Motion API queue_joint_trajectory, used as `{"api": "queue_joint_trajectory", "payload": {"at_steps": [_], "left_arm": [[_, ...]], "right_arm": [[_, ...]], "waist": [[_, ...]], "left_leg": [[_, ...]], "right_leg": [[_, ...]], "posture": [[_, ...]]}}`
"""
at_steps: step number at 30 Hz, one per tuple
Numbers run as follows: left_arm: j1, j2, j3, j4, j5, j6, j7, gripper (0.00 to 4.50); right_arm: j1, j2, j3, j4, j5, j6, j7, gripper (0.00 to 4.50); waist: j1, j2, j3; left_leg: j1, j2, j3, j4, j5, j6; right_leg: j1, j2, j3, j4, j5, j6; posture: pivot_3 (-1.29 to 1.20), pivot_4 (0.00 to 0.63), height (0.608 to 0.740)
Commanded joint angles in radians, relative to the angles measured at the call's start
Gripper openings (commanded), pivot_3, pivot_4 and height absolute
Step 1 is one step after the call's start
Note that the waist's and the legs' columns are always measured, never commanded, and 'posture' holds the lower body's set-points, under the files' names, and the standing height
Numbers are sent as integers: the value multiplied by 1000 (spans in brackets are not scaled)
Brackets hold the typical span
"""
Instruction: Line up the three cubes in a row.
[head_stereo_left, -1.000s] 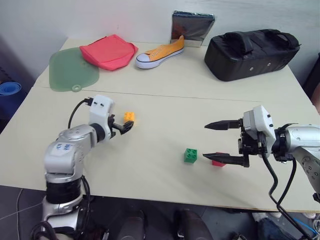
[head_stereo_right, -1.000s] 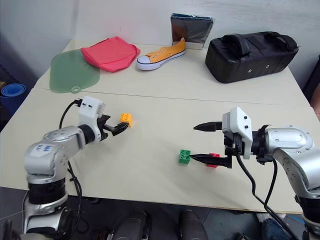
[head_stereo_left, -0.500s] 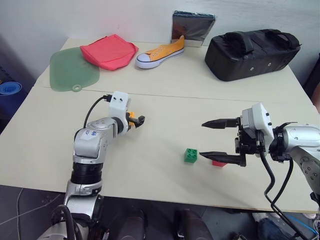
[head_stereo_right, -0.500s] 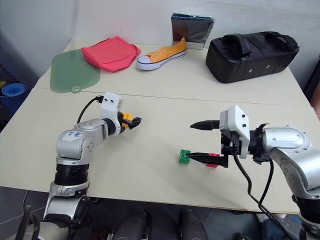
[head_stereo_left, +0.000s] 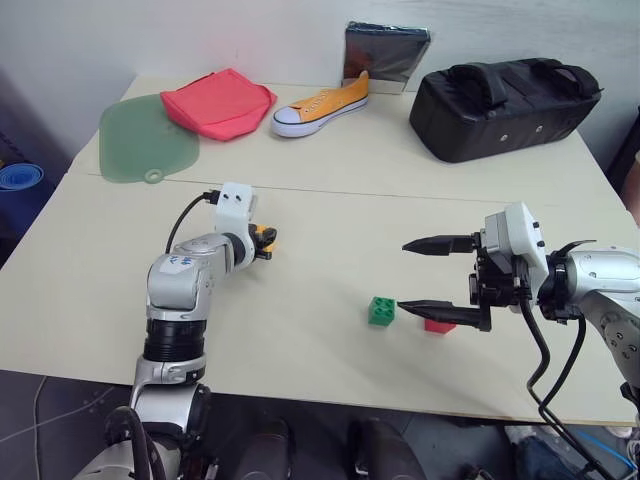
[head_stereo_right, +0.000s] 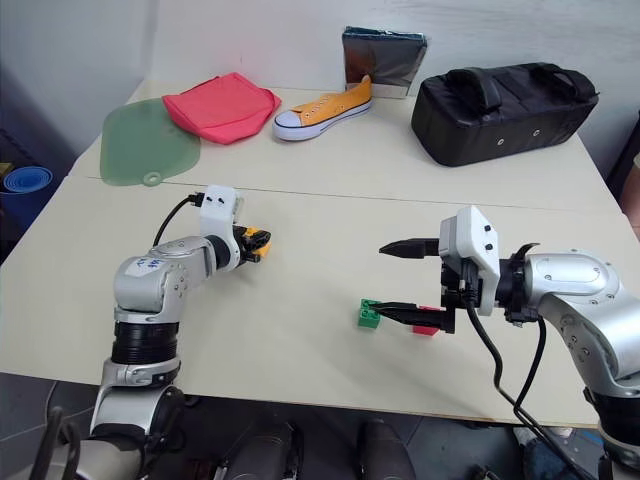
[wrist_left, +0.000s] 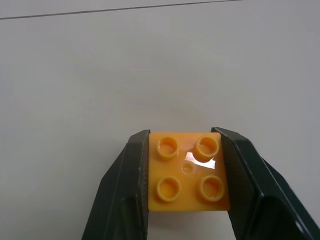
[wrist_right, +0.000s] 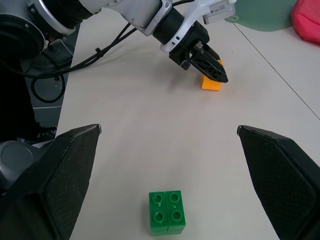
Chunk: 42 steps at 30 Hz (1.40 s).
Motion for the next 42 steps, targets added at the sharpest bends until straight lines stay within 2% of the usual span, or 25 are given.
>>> {"api": "queue_joint_trajectory", "payload": {"at_steps": [1, 3, 7, 10, 12, 17, 21, 25, 33, 42], "left_arm": [[-18, 93, -37, -18, -36, -94, -145, 1509], [-17, 212, -127, -68, -77, -213, -381, 1509], [-27, 384, -287, -129, -125, -363, -743, 1509], [-48, 448, -382, -132, -108, -425, -884, 1509], [-68, 454, -439, -120, -87, -459, -945, 1509], [-115, 401, -546, -46, -8, -572, -999, 1509], [-130, 362, -561, -11, 2, -601, -1031, 1509], [-144, 360, -620, 40, 85, -692, -1069, 1509], [-184, 275, -585, 111, 98, -651, -1042, 1509], [-121, 285, -576, 77, 105, -637, -1034, 1509]], "right_arm": [[7, -12, -41, -27, 14, -5, 0, 4500], [17, -18, -47, -31, 14, -4, 2, 4500], [52, -30, -55, -50, 10, -9, 11, 4500], [80, -41, -57, -64, 1, -18, 17, 4500], [109, -49, -59, -77, -12, -32, 22, 4500], [157, -50, -82, -101, -15, -35, 11, 4500], [173, -49, -91, -113, -15, -32, 4, 4500], [191, -48, -100, -119, -18, -31, -5, 4500], [200, -36, -98, -139, -4, -21, -26, 4500], [175, -32, -87, -122, 0, -19, -28, 4500]], "waist": [[-1, 0, 0], [-1, 0, 0], [1, 0, 0], [1, 1, 0], [0, 1, 0], [0, 1, 0], [-4, 1, 0], [-2, 1, 0], [1, 0, 0], [-2, 1, 0]], "left_leg": [[0, 0, 0, 0, 0, 0], [0, 0, 0, 0, 0, 0], [0, 0, 0, -1, 0, -1], [0, 0, -1, -2, 0, 0], [0, 0, -1, -1, 0, 0], [0, 0, -1, -1, 0, 1], [0, 0, 0, -1, 0, 2], [0, 0, 0, -1, 0, 2], [-1, 0, 0, 0, 0, 3], [0, 0, 0, 0, 0, 3]], "right_leg": [[0, 0, 0, 0, 0, 0], [-1, 0, 0, -1, 0, 0], [0, 0, 0, -5, 0, 0], [1, -1, -1, -7, 0, 0], [1, -1, -1, -7, 0, -1], [1, -1, 0, -5, 0, -1], [1, 0, 0, -4, 0, 0], [1, 0, 0, -4, 0, 0], [1, 0, 0, -4, 0, 0], [1, 0, 0, -3, 0, 0]], "posture": [[0, 150, 740], [0, 150, 740], [0, 150, 740], [0, 150, 740], [0, 150, 740], [0, 150, 740], [0, 150, 740], [0, 150, 740], [0, 150, 740], [0, 150, 740]]}}
